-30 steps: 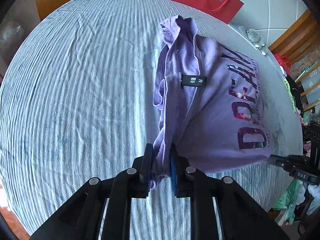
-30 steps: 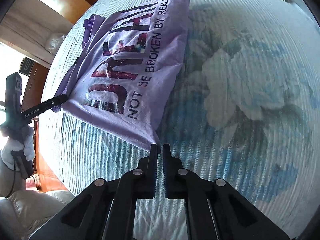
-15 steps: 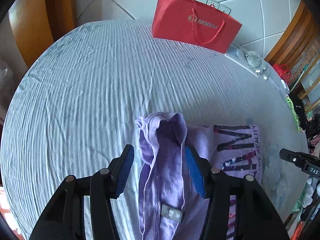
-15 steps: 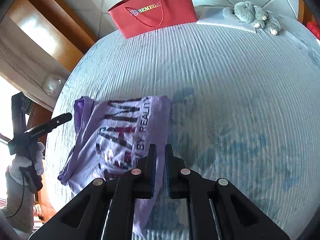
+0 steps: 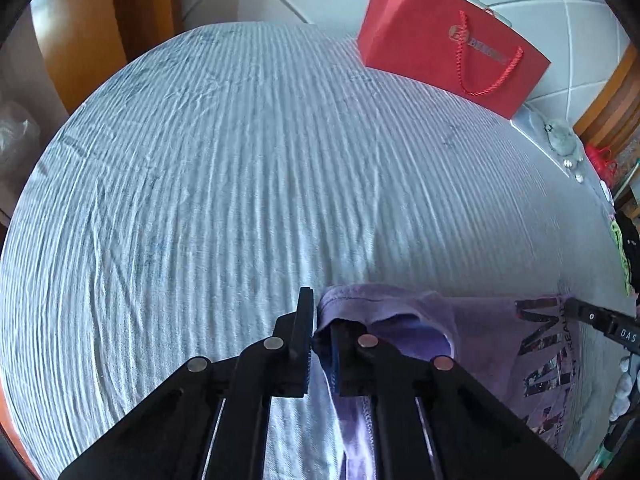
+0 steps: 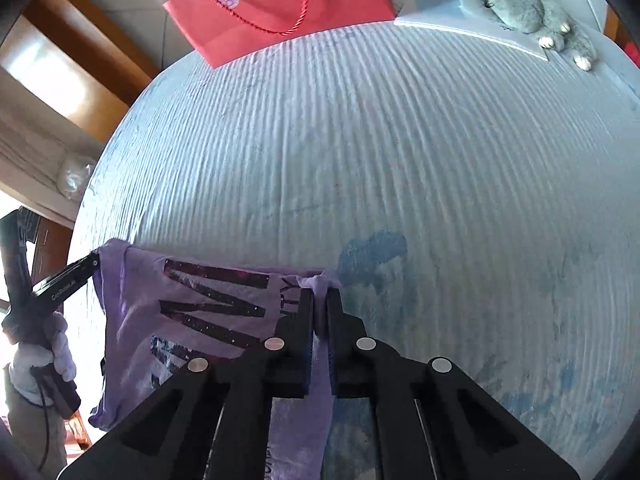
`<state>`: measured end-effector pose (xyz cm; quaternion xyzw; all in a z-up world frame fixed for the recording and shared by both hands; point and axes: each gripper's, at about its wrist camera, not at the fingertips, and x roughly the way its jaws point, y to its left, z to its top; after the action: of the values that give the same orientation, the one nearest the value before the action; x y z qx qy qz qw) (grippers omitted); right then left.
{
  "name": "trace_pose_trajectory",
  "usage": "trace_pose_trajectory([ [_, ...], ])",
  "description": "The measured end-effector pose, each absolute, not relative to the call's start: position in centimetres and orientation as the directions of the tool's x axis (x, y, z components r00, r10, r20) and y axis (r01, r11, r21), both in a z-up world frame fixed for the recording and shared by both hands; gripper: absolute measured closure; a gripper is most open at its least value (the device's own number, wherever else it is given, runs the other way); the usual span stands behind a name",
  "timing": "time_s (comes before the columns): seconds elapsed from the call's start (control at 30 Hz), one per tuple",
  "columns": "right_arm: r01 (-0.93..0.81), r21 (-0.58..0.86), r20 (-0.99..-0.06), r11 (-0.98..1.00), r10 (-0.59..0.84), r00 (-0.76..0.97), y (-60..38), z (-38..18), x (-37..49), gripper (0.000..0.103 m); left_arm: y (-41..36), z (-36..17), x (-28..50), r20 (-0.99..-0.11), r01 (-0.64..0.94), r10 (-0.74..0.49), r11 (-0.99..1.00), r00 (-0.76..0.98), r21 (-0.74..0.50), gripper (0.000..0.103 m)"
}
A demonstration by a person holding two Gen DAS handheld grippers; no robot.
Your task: Fold clothes
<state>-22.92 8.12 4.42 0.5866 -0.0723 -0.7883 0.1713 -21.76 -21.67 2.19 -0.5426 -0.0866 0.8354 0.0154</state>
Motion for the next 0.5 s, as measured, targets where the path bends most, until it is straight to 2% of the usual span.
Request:
trace_pose_trajectory([
  [0.13,0.195,0.275,-0.911,-0.941,-0.32,-0.261,7.6,4.2,-23.0,0.097,-21.5,2.2,-21.8,-0.896,0.05,0.123,-0.986,-0.426,-0.159,0.094],
  [0.2,0.204,0.275,-0.902,-0.94,-0.325,-0.284,7.7,5.1,-22.5,0.092,-21.1,2.7,-21.4,-0.893,0.028,0.127,-0.988,-0.432,-0.154,0.093],
  [0.27,0.217,0.286,-0.882,-0.933,-0.345,-0.321,8.4,6.6,-21.3,0.09,-21.1,4.3,-19.8,-0.879,-0.008,0.141,-0.988,-0.456,-0.155,0.075],
  [0.3,0.226,0.302,-0.868,-0.926,-0.365,-0.337,9.0,7.5,-20.5,0.086,-21.1,5.1,-18.8,-0.871,-0.026,0.154,-0.987,-0.466,-0.16,0.056],
  [0.33,0.237,0.317,-0.858,-0.918,-0.384,-0.341,9.4,8.2,-19.5,0.084,-20.9,5.6,-17.7,-0.865,-0.048,0.166,-0.985,-0.473,-0.163,0.045],
  [0.4,0.258,0.322,-0.862,-0.911,-0.394,-0.318,10.0,8.5,-17.3,0.071,-20.2,6.1,-15.4,-0.864,-0.096,0.178,-0.984,-0.471,-0.15,0.045],
  [0.5,0.274,0.333,-0.878,-0.902,-0.403,-0.26,10.4,8.0,-13.9,0.071,-18.8,6.1,-12.9,-0.864,-0.146,0.214,-0.975,-0.456,-0.165,0.045],
])
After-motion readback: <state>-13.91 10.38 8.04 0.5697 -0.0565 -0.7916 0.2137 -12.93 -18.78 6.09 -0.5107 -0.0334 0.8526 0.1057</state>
